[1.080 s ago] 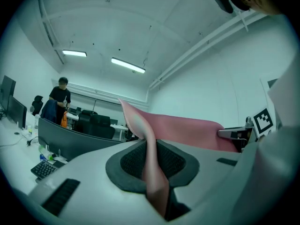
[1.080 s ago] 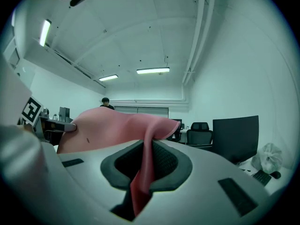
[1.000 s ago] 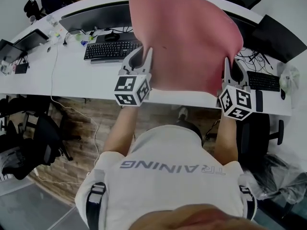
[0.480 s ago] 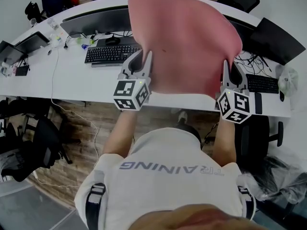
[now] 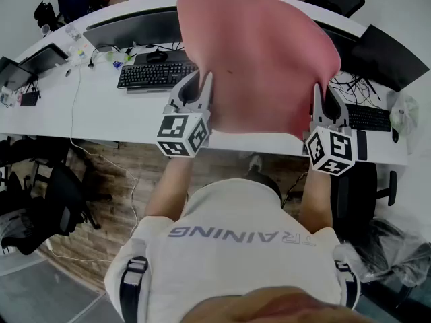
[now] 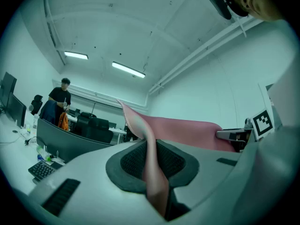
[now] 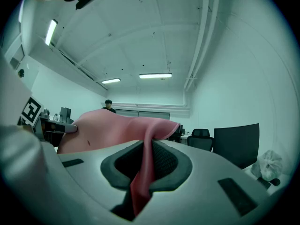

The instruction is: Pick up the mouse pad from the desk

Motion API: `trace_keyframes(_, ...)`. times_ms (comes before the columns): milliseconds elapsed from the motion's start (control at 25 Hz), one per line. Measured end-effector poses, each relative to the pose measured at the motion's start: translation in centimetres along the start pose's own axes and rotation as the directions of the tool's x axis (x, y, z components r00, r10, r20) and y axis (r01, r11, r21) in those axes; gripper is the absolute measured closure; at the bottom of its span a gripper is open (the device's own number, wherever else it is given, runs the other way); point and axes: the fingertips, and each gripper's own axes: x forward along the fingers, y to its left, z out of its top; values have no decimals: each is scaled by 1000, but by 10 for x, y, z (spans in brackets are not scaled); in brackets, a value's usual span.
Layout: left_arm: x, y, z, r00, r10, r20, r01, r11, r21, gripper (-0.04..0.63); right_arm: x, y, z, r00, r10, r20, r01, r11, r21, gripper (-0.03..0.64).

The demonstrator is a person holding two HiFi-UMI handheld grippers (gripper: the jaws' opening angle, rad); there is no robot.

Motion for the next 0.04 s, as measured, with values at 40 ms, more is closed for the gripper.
trace_keyframes(40, 0, -1, 0, 1000, -1, 0, 1, 1000, 0, 514, 0, -1, 1, 1000, 1, 0, -1, 1000, -1, 555)
